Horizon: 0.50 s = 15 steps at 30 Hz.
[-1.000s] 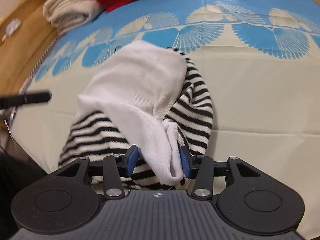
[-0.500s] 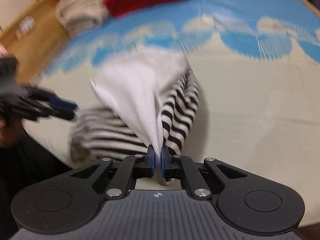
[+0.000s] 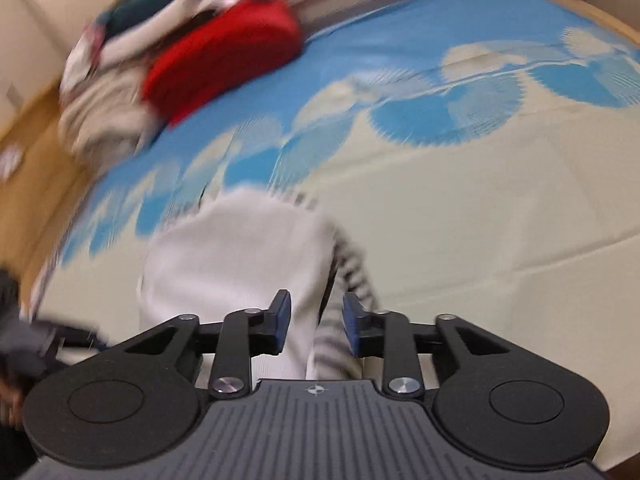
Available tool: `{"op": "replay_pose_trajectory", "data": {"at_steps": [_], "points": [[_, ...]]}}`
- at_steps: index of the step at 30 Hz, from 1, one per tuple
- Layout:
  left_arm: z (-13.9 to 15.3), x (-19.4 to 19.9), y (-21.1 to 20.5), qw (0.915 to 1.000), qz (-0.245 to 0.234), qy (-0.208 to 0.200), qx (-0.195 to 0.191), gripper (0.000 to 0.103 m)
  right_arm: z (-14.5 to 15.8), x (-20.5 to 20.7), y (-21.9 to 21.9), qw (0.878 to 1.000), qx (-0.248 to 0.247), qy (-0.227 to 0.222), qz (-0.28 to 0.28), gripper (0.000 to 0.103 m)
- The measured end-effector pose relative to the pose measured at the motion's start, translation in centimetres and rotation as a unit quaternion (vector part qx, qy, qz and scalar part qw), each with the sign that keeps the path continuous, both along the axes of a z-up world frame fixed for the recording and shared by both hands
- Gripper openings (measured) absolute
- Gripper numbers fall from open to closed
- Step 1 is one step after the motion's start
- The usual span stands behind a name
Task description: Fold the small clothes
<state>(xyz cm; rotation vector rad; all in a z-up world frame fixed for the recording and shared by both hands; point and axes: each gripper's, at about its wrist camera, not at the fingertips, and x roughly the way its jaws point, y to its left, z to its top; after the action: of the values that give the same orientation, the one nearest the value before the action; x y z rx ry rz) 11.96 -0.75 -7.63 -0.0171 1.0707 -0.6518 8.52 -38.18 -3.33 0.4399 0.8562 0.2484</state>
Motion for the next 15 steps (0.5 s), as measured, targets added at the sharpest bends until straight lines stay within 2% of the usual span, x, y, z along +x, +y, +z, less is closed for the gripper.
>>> {"op": "replay_pose_trajectory", "data": {"at_steps": [2, 6, 9, 12, 14, 15], "points": [[0.5, 0.6, 1.1, 0.9992, 0.038, -0.003, -0.009, 0.045, -1.0, 1.6, 0.5, 1.0, -0.004, 0.017, -0.013, 0.036], [0.0, 2.0, 2.9, 0.9943, 0.107, 0.005, -0.003, 0.045, -2.6, 5.3, 1.7, 0.998, 0.009, 0.049, -0.034, 0.041], [0.7, 2.4, 3.0, 0.9927, 0.12, -0.001, -0.005, 0.045, -4.1, 7.4, 3.2, 0.995, 0.028, 0.081, -0.044, 0.048], [1.1, 2.3, 3.6, 0.9917, 0.129, -0.003, -0.008, 0.045, -5.0, 9.3, 4.6, 0.994, 0.043, 0.096, -0.032, 0.048], [1.6, 2.0, 3.9, 0.991, 0.134, -0.003, -0.006, 0.045, -4.2, 9.7, 5.4, 0.997, 0.029, 0.068, -0.024, 0.005], [1.6, 2.1, 4.1, 0.9905, 0.137, -0.003, -0.005, 0.045, -2.8, 9.4, 5.3, 0.998, 0.007, 0.021, -0.052, 0.005]]}}
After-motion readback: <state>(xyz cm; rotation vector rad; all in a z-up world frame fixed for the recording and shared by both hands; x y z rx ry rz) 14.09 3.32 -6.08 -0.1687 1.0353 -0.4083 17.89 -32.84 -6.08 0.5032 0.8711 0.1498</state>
